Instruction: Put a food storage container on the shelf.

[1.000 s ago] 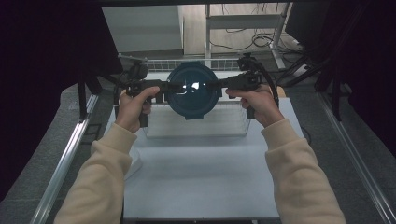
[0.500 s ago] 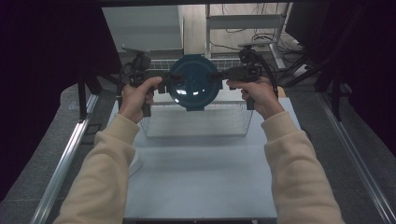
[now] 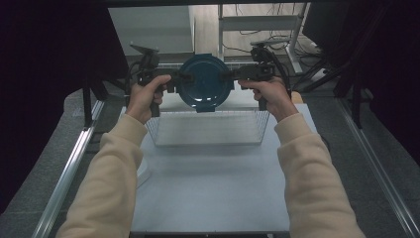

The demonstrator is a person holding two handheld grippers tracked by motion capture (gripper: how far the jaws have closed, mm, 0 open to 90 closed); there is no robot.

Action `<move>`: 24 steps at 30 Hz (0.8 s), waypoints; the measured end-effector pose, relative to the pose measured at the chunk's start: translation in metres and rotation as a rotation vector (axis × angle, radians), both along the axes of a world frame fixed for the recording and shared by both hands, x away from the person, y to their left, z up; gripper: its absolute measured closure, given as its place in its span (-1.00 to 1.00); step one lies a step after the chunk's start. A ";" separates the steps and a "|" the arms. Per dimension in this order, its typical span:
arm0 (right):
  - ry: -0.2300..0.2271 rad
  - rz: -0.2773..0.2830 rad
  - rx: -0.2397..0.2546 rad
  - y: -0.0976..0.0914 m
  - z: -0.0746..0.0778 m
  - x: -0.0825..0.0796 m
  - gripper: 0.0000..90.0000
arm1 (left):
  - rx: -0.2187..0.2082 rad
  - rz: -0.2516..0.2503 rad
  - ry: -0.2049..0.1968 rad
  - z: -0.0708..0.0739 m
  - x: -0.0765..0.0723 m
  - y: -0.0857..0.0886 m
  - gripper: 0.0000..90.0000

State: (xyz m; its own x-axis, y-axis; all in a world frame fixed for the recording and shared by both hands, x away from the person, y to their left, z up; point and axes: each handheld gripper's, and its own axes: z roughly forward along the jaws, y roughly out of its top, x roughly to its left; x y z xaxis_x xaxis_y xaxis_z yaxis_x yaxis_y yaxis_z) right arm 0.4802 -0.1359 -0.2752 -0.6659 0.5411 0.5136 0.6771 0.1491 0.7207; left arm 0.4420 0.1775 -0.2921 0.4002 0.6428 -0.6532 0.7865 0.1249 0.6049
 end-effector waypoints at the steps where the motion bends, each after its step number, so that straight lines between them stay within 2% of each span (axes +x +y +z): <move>1: 0.004 -0.001 0.002 0.001 -0.001 0.001 -0.04 | -0.002 0.004 0.006 -0.001 0.001 0.000 -0.26; 5: 0.038 -0.010 0.011 0.003 -0.010 0.011 -0.04 | -0.002 0.012 0.030 -0.007 0.008 0.002 -0.26; 7: 0.052 -0.022 0.010 0.004 -0.014 0.016 -0.05 | -0.021 0.025 0.057 -0.013 0.015 0.003 -0.26; 10: 0.066 -0.042 0.028 0.004 -0.016 0.019 -0.05 | -0.031 0.035 0.061 -0.015 0.019 0.003 -0.26; 13: 0.097 -0.061 0.041 0.004 -0.019 0.025 -0.05 | -0.044 0.042 0.066 -0.018 0.024 0.004 -0.25; 14: 0.116 -0.070 0.044 0.004 -0.020 0.029 -0.06 | -0.062 0.056 0.078 -0.020 0.027 0.004 -0.25; 15: 0.116 -0.070 0.044 0.004 -0.020 0.029 -0.06 | -0.062 0.056 0.078 -0.020 0.027 0.004 -0.25; 17: 0.149 -0.081 0.049 0.005 -0.024 0.035 -0.08 | -0.070 0.063 0.099 -0.024 0.031 0.004 -0.25; 21: 0.199 -0.108 0.057 0.005 -0.029 0.040 -0.11 | -0.085 0.081 0.116 -0.028 0.036 0.003 -0.25; 22: 0.199 -0.108 0.057 0.005 -0.029 0.040 -0.11 | -0.087 0.083 0.121 -0.029 0.037 0.003 -0.25; 23: 0.230 -0.119 0.067 0.004 -0.032 0.043 -0.12 | -0.090 0.085 0.125 -0.030 0.038 0.003 -0.25; 24: 0.233 -0.121 0.064 0.004 -0.033 0.044 -0.13 | -0.094 0.084 0.130 -0.032 0.040 0.003 -0.25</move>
State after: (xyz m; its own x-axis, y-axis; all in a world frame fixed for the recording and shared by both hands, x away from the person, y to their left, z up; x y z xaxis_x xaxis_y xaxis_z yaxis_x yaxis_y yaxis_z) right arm 0.5240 -0.1321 -0.3086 -0.4579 0.5712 0.6812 0.8360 0.0161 0.5485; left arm 0.4819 0.1800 -0.3242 0.2556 0.6045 -0.7545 0.8418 0.2447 0.4812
